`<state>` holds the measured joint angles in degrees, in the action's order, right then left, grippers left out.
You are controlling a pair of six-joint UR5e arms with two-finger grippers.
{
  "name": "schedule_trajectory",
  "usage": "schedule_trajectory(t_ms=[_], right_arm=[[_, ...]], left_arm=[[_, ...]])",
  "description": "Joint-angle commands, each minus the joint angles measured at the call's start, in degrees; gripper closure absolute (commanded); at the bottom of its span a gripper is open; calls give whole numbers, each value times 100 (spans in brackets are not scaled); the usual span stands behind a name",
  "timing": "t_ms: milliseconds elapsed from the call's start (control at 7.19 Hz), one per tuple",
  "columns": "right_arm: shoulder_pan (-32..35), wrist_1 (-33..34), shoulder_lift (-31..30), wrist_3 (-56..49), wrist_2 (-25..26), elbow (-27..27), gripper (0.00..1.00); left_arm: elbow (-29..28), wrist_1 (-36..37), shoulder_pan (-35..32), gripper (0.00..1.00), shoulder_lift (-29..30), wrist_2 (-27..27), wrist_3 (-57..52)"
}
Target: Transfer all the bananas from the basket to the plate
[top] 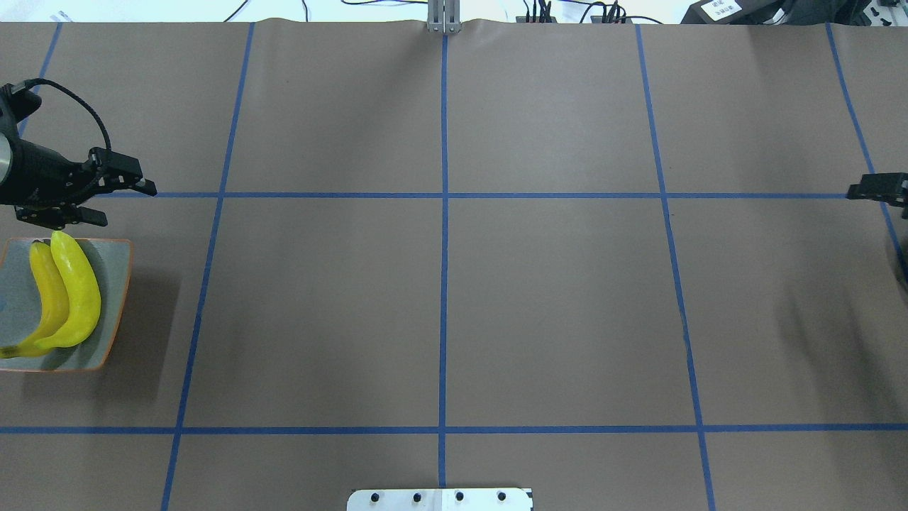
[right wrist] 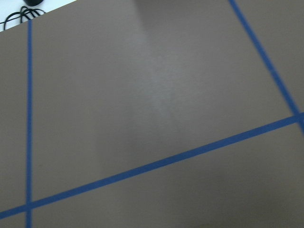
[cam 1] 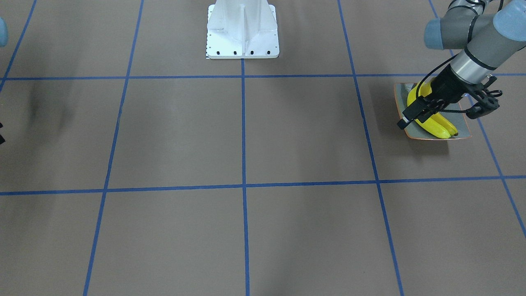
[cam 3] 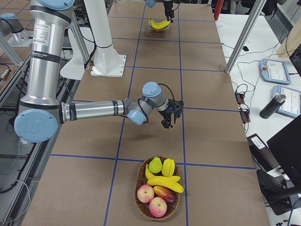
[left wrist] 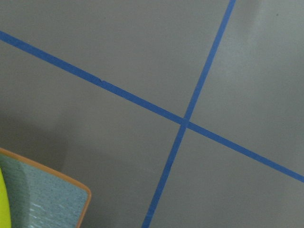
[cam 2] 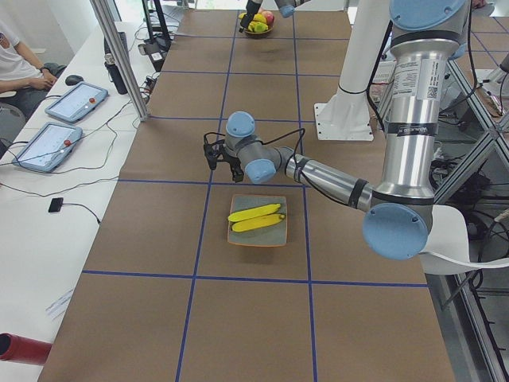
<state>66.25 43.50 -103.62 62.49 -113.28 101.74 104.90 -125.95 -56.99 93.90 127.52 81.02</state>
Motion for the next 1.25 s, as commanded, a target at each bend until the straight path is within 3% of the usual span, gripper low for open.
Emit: schedule_trajectory(t_ms=[0,278,695,1112], right_arm=[[894,471,-308,-1458,-10,-424,0],[1452,1481,-71,-2931,69,-689,0],[1444,2265,927,-3067,130,-1654,0],[1444,2620,941,-3550,122,-1841,0]], left_arm=[[-14,-8,13,0,111,-8,2],[-23,-8,13,0,137,-17,10],[-14,-17,4,0,129,-34,28],[13,-43,13,0,146,-52,292]])
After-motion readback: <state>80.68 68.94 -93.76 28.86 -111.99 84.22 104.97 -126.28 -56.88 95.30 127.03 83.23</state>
